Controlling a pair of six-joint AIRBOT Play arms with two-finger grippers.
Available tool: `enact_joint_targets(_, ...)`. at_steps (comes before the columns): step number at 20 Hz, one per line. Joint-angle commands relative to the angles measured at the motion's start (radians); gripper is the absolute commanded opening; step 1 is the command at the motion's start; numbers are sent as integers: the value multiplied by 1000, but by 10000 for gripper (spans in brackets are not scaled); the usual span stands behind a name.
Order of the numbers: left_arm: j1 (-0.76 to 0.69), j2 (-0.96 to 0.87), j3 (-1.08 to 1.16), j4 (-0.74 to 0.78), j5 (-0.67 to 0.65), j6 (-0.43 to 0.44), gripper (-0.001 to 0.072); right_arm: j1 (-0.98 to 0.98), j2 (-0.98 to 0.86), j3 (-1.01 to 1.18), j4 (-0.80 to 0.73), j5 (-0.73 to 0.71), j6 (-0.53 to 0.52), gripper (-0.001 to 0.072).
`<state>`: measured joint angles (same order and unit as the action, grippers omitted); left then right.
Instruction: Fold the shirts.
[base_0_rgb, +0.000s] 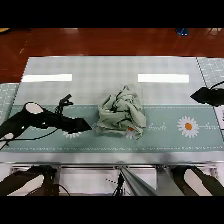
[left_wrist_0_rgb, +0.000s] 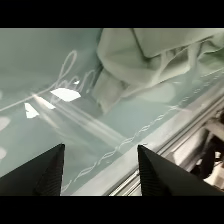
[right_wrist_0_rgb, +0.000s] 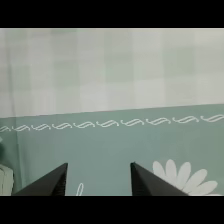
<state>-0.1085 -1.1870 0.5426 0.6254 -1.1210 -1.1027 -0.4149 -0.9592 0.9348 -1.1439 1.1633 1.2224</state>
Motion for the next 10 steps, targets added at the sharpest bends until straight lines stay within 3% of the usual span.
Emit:
enact_joint_targets(1,-8,-109,-13,-162,35,90,549,-38,3,-43,72,-3,-39,494)
enact_joint_targets(10,-130,-247,4,-264,154,99,522,-38,3,-43,77,32,-38,493)
